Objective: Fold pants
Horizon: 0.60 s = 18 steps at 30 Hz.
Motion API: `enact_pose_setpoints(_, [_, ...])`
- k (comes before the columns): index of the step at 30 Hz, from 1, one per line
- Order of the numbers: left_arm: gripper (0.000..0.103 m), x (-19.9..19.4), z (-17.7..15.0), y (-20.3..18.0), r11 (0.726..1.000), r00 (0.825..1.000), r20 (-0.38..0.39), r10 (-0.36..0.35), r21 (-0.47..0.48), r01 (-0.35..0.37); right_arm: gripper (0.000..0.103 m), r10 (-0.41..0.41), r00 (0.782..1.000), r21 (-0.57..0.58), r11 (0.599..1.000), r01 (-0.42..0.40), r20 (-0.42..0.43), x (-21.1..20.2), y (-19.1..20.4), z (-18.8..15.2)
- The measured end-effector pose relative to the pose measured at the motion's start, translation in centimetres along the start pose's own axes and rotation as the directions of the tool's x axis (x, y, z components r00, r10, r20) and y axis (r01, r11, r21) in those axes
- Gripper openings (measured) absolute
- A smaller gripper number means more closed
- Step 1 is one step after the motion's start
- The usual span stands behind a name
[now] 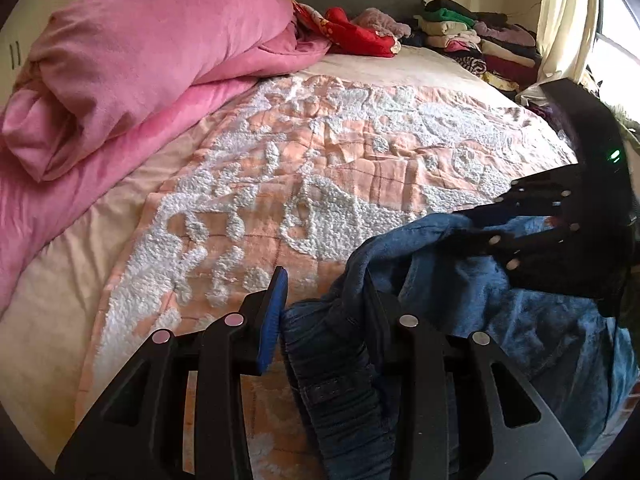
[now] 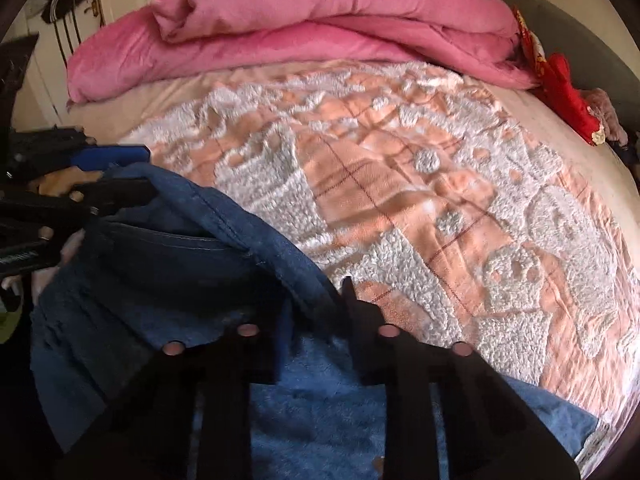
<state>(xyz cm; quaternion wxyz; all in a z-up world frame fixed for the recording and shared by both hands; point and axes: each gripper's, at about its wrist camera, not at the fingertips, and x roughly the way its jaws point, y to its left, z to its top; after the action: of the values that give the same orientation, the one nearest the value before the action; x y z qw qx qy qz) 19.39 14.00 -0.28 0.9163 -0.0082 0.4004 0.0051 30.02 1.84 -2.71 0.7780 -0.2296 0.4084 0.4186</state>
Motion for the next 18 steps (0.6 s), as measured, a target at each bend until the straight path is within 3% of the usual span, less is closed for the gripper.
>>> enact_pose_setpoints(9, [0.027, -2.8, -0.1, -0.3, 0.999, 0.998, 0.060, -0.031, 0.025, 0.029, 0.014, 0.009, 0.993, 0.108, 0.994, -0.022, 0.120, -6.0, 0.4, -0.7])
enact_pose_setpoints(18, [0.027, -7.4, -1.3, -2.6, 0.992, 0.994, 0.100, -0.036, 0.122, 0.024, 0.011, -0.002, 0.978, 0.137, 0.990, -0.027, 0.207, -12.9, 4.9, -5.0])
